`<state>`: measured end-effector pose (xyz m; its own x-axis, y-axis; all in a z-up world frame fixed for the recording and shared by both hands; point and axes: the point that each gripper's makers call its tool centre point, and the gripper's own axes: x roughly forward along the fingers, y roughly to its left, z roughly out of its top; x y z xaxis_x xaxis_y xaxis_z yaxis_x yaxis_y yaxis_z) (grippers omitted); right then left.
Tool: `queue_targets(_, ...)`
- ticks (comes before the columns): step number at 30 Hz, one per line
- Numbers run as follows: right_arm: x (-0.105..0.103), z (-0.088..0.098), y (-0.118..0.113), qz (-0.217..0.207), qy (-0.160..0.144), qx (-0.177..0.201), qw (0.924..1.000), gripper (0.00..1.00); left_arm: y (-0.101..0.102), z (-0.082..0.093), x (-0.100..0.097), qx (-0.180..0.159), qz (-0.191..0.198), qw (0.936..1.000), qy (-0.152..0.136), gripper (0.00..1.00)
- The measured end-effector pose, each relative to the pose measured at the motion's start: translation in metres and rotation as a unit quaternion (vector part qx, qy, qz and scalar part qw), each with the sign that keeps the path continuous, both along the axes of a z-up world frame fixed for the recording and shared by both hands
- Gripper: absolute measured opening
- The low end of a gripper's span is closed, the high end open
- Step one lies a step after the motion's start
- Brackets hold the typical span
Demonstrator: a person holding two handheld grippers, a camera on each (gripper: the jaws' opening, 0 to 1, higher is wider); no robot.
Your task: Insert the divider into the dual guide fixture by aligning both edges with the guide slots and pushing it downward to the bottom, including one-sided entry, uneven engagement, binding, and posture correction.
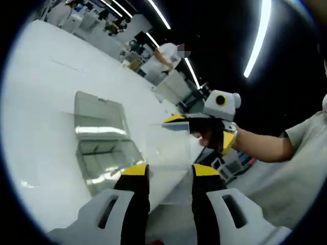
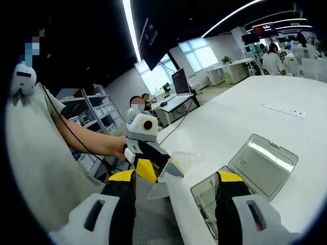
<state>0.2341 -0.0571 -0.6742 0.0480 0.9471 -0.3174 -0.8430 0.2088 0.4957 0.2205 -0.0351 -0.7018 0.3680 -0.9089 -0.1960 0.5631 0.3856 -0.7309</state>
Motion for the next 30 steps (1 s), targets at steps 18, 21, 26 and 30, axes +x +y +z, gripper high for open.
queue_targets(18, -0.011, 0.019, 0.013, 0.025, 0.063, 0.063, 0.9957, 0.60, -0.020, 0.036, -0.005, -0.045, -0.035, 0.9976, -0.039, 0.28)
queue_targets(21, -0.009, 0.022, 0.013, 0.020, 0.069, 0.075, 0.9946, 0.59, -0.023, 0.039, -0.006, -0.048, -0.038, 0.9972, -0.042, 0.28)
queue_targets(26, -0.009, 0.027, 0.014, 0.020, 0.082, 0.091, 0.9923, 0.53, -0.025, 0.040, -0.006, -0.050, -0.041, 0.9971, -0.041, 0.28)
queue_targets(30, -0.009, 0.026, 0.015, 0.021, 0.090, 0.094, 0.9913, 0.49, -0.026, 0.041, -0.006, -0.053, -0.042, 0.9969, -0.041, 0.28)
